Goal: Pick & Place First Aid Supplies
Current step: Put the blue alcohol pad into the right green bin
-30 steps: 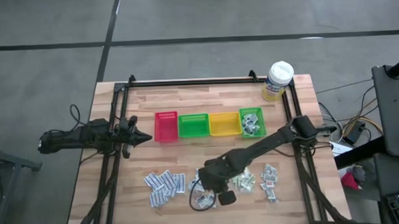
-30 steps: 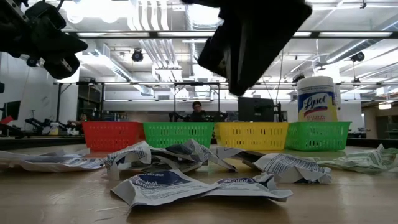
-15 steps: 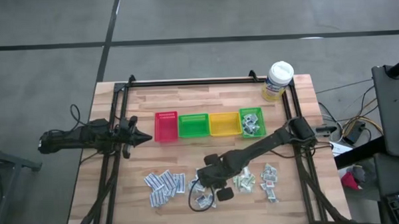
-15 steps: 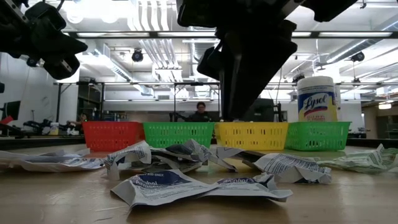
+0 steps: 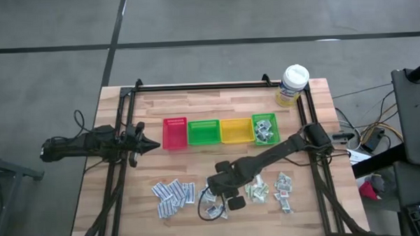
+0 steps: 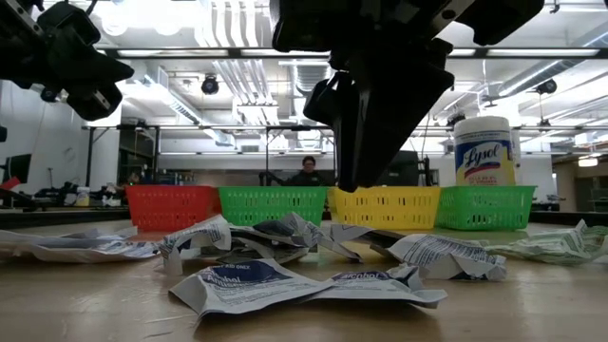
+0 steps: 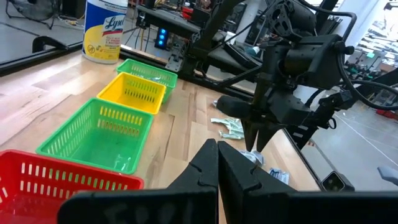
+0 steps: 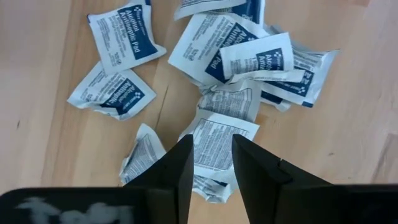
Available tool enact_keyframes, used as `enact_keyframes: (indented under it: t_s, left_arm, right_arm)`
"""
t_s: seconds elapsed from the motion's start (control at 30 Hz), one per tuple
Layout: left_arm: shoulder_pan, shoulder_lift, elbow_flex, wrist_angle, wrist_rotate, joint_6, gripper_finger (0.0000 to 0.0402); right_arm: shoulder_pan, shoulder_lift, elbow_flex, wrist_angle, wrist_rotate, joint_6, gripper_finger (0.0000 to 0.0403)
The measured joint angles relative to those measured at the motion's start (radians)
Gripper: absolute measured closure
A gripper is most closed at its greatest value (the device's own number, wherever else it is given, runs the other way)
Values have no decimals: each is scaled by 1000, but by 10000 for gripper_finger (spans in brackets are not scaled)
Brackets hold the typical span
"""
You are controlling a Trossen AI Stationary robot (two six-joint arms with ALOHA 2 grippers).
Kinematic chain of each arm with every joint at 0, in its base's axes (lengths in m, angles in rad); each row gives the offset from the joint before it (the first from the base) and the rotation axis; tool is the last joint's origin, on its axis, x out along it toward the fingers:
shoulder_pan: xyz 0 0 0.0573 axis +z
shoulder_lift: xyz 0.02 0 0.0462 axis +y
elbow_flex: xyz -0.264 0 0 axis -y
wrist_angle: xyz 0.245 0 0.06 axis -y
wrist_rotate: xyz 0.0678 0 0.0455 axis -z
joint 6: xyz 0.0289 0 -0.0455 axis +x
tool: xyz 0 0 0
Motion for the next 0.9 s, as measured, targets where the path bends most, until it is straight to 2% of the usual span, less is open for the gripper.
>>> enact_keyframes:
  t_s: [0.37, 0.73, 0.9]
  left_arm:
    - [0, 0, 0, 0, 0, 0, 401]
    - [0, 0, 0, -1, 0, 0, 401]
    - [0, 0, 0, -2, 0, -1, 401]
  right_arm:
    - [-13, 49, -7, 0, 14, 26, 309]
    - [-37, 79, -9, -5, 20, 18, 302]
    - [-37, 79, -10, -21, 20, 15, 317]
